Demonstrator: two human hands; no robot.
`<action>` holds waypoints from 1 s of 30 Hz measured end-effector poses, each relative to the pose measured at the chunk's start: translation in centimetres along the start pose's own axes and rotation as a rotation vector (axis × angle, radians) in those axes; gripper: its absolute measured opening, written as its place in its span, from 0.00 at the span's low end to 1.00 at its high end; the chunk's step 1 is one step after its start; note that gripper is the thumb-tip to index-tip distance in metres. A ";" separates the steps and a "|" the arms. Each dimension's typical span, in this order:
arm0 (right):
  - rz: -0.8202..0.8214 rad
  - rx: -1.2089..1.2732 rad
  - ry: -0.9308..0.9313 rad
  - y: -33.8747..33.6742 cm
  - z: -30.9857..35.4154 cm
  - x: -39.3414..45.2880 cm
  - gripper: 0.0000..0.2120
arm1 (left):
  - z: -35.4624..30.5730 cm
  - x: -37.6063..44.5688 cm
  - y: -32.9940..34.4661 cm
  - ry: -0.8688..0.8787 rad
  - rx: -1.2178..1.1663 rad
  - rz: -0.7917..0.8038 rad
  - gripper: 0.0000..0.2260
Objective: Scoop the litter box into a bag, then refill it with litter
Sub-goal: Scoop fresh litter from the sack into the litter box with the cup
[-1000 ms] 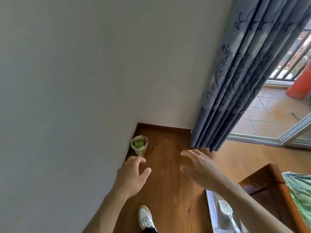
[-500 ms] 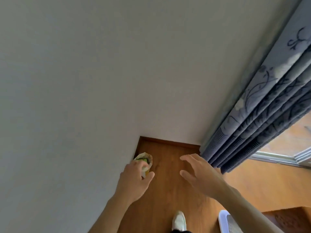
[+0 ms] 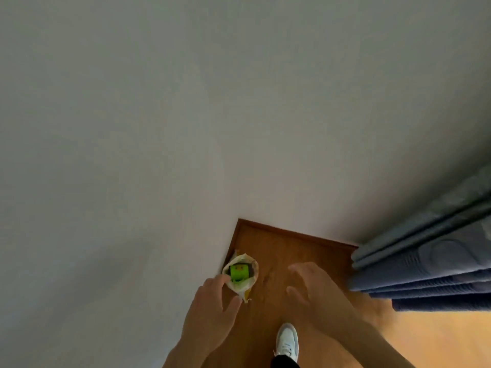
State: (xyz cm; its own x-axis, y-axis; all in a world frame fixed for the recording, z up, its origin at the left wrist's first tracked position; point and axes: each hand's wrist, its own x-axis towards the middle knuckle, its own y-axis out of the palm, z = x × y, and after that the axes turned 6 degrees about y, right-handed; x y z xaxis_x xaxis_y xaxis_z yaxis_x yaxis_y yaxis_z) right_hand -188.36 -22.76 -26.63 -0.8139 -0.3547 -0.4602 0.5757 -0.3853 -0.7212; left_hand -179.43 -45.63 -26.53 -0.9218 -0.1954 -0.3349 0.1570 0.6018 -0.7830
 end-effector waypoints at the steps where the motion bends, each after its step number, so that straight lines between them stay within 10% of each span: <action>1: 0.012 -0.003 0.011 0.1 -0.2 1.7 0.23 | 0.4 1.6 0.5 -0.018 -0.023 -0.009 0.20; 30: 0.176 0.054 0.247 41.0 -19.9 43.3 0.20 | 34.5 37.6 39.1 -0.245 0.289 0.187 0.27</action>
State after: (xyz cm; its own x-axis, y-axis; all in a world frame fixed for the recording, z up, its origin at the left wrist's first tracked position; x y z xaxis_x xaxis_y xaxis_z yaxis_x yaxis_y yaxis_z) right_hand -201.62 -36.97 -86.42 -0.6922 -0.2051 -0.6920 0.7073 -0.3833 -0.5939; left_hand -195.72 -56.19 -87.81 -0.7618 -0.3033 -0.5725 0.4385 0.4091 -0.8002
